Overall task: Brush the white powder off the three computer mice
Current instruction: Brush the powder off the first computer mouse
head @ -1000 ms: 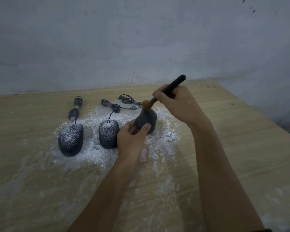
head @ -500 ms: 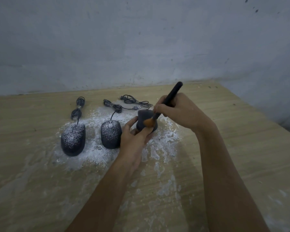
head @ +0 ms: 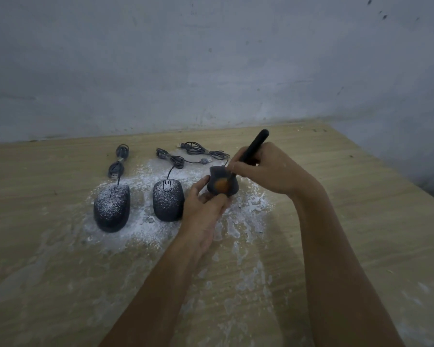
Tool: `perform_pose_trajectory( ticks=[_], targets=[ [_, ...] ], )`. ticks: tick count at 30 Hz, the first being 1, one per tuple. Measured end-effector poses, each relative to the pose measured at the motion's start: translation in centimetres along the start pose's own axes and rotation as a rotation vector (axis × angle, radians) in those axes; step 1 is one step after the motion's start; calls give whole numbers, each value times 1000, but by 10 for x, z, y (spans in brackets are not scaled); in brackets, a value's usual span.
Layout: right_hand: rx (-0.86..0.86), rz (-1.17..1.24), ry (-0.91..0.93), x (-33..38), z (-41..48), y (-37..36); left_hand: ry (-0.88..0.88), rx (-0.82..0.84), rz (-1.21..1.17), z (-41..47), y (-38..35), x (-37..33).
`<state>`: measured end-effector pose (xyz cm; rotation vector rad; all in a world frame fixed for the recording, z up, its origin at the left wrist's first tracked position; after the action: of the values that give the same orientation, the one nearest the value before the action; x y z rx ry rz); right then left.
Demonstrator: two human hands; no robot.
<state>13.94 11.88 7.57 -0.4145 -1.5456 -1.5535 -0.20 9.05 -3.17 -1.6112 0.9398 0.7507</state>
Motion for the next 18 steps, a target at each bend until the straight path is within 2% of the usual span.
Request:
perform_pose_trajectory(
  ticks=[2, 5, 9, 13, 16, 18],
  targets=[
    [35, 7, -2, 0, -2, -2, 1, -1, 7, 0, 0, 0],
    [-115, 47, 31, 1, 1, 3, 4, 3, -6, -1, 0, 0],
    [51, -16, 5, 3, 1, -10, -3, 4, 2, 0, 1, 0],
    [-63, 6, 41, 5, 1, -1, -7, 3, 13, 1, 0, 0],
    [66, -57, -27, -2, -4, -3, 1, 8, 3, -1, 0, 0],
    [50, -21, -40, -7, -8, 1, 5, 12, -1, -1, 0, 0]
  ],
)
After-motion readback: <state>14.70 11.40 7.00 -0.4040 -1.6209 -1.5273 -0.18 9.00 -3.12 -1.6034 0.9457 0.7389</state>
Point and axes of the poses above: each hand's wrist, its own z-axis towards the middle knuckle, its own y-axis out of the back of the hand, x = y × z, the point moved 4 cm from there along z, towards the middle knuckle, and after that the axes turned 2 degrees about x, right-handed, at the moved point
